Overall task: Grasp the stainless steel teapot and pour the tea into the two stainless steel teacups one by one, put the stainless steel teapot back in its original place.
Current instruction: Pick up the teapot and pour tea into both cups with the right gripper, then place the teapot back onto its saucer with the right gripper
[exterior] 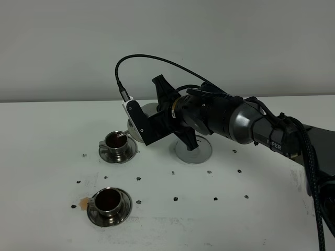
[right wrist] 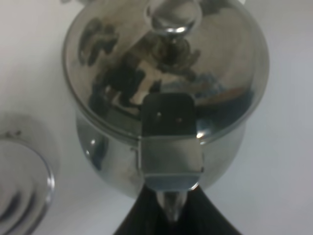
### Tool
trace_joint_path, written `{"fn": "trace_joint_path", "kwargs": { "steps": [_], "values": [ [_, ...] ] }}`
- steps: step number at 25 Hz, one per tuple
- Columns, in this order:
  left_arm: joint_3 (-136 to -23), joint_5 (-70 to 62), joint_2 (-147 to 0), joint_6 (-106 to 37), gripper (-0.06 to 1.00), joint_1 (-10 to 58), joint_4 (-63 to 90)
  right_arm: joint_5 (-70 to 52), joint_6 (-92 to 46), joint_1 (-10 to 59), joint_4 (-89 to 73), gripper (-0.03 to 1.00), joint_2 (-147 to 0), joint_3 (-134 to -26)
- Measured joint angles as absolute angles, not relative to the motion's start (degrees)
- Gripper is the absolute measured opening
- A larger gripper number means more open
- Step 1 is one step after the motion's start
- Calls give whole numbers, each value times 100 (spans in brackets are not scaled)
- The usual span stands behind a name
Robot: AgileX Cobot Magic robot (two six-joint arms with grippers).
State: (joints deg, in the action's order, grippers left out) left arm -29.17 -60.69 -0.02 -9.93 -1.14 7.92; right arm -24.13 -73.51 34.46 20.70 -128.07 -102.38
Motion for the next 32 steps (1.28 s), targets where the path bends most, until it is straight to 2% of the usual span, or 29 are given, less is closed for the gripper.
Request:
{"fn": "trace_joint_path", "kwargs": {
  "steps": [10,25,32],
  "values": [
    [-2917,-6069,-2,-999,48,-114,792,-2839,-6668,3328,1357,9,-12639,-10250],
    [-2917,-6069,-2,-999,48,-114,792,-3673,-3408,3174,291,9,-12232,-10250],
    [-2917,-6069,-2,-999,48,-114,792,-3399,-2637,3161,-210,9,-11693,-9414]
  ]
}}
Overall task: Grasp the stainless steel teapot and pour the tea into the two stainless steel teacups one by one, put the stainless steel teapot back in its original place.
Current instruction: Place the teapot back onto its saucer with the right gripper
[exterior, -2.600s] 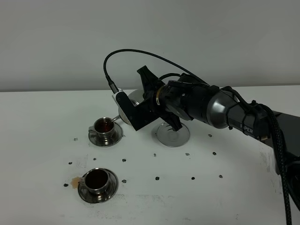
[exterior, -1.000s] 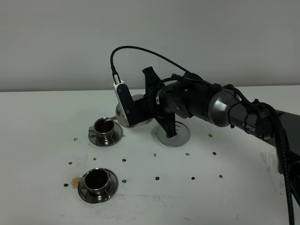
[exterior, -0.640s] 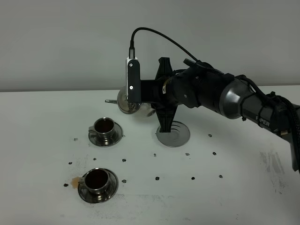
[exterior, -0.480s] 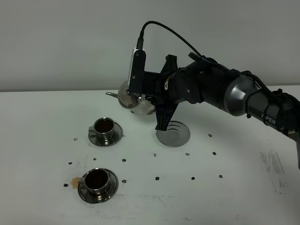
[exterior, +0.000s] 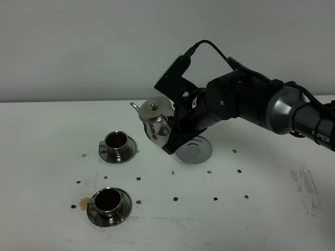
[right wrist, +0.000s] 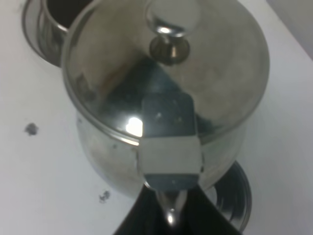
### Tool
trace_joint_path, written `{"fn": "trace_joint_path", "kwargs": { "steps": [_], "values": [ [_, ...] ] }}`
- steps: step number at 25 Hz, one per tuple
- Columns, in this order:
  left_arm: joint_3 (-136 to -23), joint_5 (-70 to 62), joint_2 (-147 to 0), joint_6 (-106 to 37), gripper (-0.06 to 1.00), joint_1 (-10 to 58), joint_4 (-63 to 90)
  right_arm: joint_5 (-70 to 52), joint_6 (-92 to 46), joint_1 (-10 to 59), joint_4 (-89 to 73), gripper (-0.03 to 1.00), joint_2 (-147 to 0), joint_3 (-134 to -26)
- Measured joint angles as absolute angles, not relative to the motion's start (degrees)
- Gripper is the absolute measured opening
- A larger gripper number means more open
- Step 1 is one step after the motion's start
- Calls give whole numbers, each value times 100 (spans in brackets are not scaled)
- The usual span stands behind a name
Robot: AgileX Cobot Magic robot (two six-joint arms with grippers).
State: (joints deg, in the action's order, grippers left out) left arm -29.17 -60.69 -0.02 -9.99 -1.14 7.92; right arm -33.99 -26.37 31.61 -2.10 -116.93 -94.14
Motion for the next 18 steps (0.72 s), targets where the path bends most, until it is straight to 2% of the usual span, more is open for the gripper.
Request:
{"fn": "trace_joint_path", "kwargs": {
  "steps": [11,18],
  "values": [
    [-2917,-6069,-2,-999,48,-114,792,-2963,-1465,3329,-282,9,-11438,-8911],
    [-2917,-6069,-2,-993,48,-114,792,-1981,-1408,3388,-461,9,-11400,-8091]
  ]
}}
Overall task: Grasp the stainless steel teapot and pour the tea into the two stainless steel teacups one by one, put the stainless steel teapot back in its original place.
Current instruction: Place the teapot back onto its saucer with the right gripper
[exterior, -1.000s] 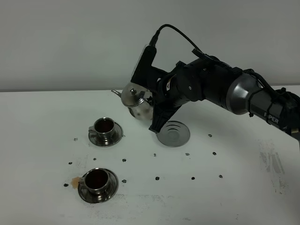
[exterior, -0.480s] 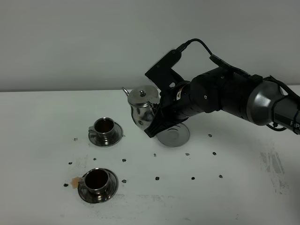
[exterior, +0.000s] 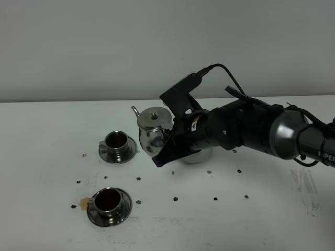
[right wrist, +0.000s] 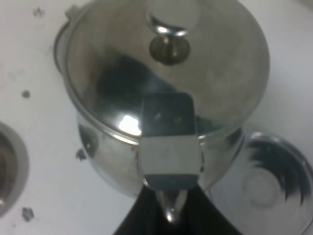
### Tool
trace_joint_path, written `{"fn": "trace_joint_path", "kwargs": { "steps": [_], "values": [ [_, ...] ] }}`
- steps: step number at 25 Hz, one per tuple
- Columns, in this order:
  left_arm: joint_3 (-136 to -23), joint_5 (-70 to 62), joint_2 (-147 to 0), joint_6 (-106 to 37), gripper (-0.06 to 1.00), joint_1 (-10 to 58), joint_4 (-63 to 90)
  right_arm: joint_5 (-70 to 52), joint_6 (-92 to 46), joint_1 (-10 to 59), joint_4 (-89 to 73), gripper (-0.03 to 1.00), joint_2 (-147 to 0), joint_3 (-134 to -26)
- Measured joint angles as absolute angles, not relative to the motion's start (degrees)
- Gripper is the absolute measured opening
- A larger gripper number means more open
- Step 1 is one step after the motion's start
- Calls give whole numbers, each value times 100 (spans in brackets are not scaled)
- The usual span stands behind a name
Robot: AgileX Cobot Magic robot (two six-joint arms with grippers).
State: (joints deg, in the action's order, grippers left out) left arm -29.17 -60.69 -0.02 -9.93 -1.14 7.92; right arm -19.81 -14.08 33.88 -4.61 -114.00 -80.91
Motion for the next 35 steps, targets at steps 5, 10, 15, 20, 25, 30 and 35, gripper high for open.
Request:
{"fn": "trace_joint_path", "kwargs": {
  "steps": [5,10,15,20,25,30,35],
  "values": [
    [-2917,-6069,-2,-993,48,-114,792,-1353,-1395,3419,-476,9,-11380,-7656],
    [-2917,-6069,-2,-993,48,-114,792,-819,-1385,3514,-482,9,-11380,-7358],
    [-2917,-6069,-2,-993,48,-114,792,-358,-1385,3593,-555,9,-11380,-7063],
    [-2917,-6069,-2,-993,48,-114,792,0,-1390,3684,-573,9,-11375,-6830],
    [-2917,-6069,-2,-993,48,-114,792,322,-1390,3733,-491,9,-11375,-6660],
    [-2917,-6069,-2,-993,48,-114,792,526,-1390,3793,-412,9,-11454,-6646],
    [-2917,-6069,-2,-993,48,-114,792,547,-1384,3840,-387,9,-11602,-6641]
  ]
}}
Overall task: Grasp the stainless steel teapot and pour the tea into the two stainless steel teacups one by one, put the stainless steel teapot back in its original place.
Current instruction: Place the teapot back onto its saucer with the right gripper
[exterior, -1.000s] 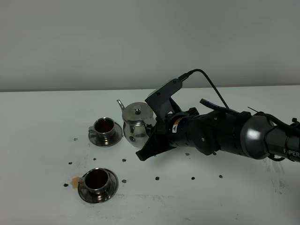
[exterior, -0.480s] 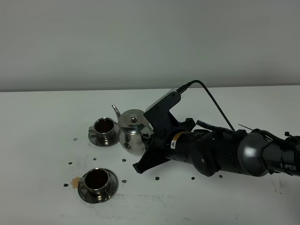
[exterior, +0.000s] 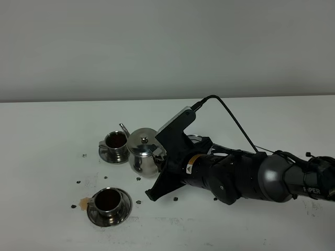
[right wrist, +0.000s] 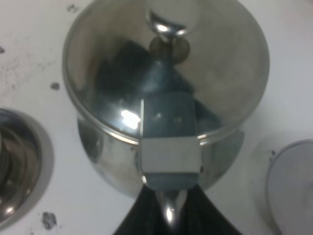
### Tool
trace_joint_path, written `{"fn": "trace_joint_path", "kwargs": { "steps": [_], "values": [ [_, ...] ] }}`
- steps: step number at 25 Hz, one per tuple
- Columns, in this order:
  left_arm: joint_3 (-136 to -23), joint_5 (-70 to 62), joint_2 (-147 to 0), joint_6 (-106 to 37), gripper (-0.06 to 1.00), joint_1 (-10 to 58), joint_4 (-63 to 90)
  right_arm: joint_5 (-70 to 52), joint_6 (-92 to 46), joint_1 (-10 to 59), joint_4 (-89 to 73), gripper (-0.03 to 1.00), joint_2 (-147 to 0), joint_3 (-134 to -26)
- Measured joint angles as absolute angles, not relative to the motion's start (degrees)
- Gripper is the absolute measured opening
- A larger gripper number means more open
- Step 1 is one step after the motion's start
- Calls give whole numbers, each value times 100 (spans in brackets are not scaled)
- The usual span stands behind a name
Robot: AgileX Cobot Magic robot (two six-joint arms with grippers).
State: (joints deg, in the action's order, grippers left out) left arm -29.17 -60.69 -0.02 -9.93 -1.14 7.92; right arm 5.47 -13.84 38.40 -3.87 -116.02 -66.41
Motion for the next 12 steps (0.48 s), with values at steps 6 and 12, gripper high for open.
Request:
{"fn": "trace_joint_path", "kwargs": {
  "steps": [6,12],
  "values": [
    [-2917,-6069,-2,-999,48,-114,792,635,-1384,3840,-351,9,-11762,-6641],
    [-2917,-6069,-2,-999,48,-114,792,735,-1384,3840,-345,9,-11938,-6641]
  ]
}}
